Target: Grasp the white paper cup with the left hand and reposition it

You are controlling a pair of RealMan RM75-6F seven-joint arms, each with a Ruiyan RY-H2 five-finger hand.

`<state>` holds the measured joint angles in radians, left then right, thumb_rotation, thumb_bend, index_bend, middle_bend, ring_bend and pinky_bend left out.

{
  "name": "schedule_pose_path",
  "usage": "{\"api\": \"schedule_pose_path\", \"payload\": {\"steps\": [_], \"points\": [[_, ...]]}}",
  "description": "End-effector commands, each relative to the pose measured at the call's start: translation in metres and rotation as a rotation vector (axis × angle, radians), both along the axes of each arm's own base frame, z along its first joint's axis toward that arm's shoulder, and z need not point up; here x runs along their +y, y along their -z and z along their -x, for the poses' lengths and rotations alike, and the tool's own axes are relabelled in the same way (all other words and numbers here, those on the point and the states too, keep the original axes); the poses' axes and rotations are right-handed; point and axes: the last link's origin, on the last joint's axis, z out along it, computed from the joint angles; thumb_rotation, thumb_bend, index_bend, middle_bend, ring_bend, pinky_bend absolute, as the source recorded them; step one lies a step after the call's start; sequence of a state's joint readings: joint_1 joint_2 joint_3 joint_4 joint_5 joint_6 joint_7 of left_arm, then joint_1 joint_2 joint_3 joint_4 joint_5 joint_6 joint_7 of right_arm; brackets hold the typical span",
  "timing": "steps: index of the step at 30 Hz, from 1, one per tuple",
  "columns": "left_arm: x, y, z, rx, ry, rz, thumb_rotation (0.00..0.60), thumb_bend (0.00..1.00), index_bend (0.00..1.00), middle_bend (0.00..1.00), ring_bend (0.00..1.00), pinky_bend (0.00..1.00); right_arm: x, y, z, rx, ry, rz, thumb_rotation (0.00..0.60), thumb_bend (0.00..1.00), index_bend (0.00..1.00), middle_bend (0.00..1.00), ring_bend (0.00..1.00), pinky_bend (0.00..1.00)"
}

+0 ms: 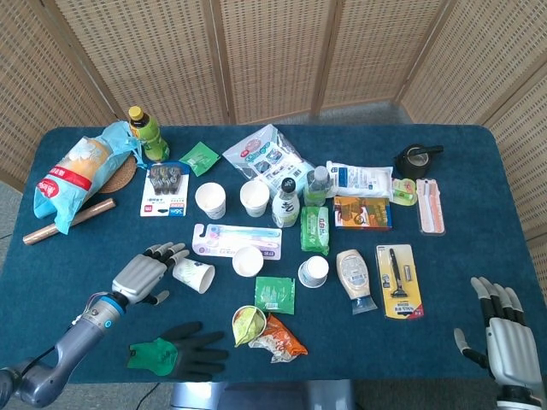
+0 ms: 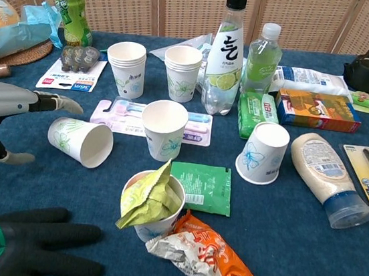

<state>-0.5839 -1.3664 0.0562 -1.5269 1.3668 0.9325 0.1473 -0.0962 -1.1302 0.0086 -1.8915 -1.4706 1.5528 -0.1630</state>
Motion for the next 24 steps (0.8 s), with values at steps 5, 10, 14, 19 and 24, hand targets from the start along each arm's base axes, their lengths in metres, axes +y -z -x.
{"api": "schedule_pose_path", "payload": {"steps": [5, 10, 14, 19, 24], "points": [[0.003, 0.000, -0.003, -0.019, 0.006, -0.017, 0.600, 0.39, 0.00, 0.10, 0.10, 0.14, 0.001, -0.001, 0.001, 0.001, 0.005, 0.002, 0.600, 0.39, 0.00, 0.02, 0.00, 0.00], [0.006, 0.002, -0.005, -0.025, 0.008, -0.029, 0.600, 0.39, 0.00, 0.12, 0.13, 0.15, 0.001, -0.001, 0.002, -0.001, 0.007, 0.000, 0.600, 0.39, 0.00, 0.02, 0.00, 0.00], [0.008, 0.007, -0.007, -0.043, 0.001, -0.037, 0.600, 0.39, 0.05, 0.18, 0.21, 0.19, 0.002, 0.000, 0.003, -0.001, 0.013, 0.000, 0.600, 0.38, 0.00, 0.02, 0.00, 0.00], [0.011, 0.015, -0.010, -0.056, -0.001, -0.042, 0.600, 0.39, 0.17, 0.30, 0.32, 0.25, 0.001, -0.001, 0.003, -0.001, 0.018, -0.002, 0.600, 0.38, 0.00, 0.02, 0.00, 0.00], [0.014, 0.019, -0.012, -0.068, -0.009, -0.055, 0.600, 0.39, 0.25, 0.35, 0.38, 0.28, 0.001, -0.001, 0.004, -0.001, 0.022, -0.002, 0.600, 0.38, 0.00, 0.02, 0.00, 0.00]]}}
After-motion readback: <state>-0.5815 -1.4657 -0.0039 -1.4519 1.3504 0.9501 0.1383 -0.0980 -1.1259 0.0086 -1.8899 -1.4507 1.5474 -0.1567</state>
